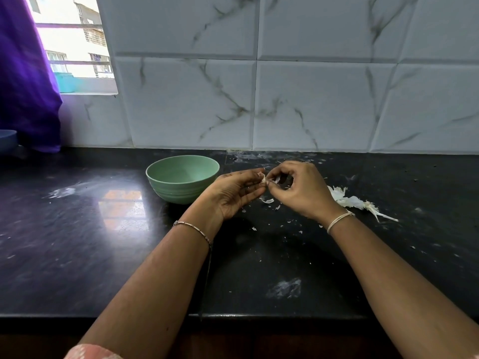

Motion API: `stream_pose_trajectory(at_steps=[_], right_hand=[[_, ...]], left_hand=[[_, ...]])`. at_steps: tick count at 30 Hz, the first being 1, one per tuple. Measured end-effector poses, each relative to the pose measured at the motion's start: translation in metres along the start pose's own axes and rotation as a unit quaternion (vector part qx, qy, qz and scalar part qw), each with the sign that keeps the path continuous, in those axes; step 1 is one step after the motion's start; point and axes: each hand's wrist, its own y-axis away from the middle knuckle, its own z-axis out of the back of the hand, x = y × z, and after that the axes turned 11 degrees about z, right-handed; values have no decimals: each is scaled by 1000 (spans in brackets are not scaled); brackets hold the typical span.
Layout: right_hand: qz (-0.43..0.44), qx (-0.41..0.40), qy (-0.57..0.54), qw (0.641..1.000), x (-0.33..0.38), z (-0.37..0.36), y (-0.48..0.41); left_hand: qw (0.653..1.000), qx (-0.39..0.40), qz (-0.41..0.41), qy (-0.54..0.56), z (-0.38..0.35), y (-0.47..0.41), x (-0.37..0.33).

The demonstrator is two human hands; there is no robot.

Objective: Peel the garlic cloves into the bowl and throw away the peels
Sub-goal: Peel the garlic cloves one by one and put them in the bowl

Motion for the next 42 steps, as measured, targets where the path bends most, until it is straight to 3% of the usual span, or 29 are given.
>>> stream_pose_trajectory(at_steps=[11, 20, 32, 42], right_hand=[[13, -18, 65, 998, 2, 1, 0], [-40, 4, 31, 999, -1, 0, 1], [-8, 58, 69, 996, -2, 0, 0], [-6, 44, 76, 996, 2, -2, 1]], left_hand=[[1000, -4, 13, -5, -1, -1, 1], [1000, 5, 12, -12, 1, 1, 1], [999, 7, 18, -38, 2, 1, 1], [999, -1, 16, -52, -1, 3, 2]])
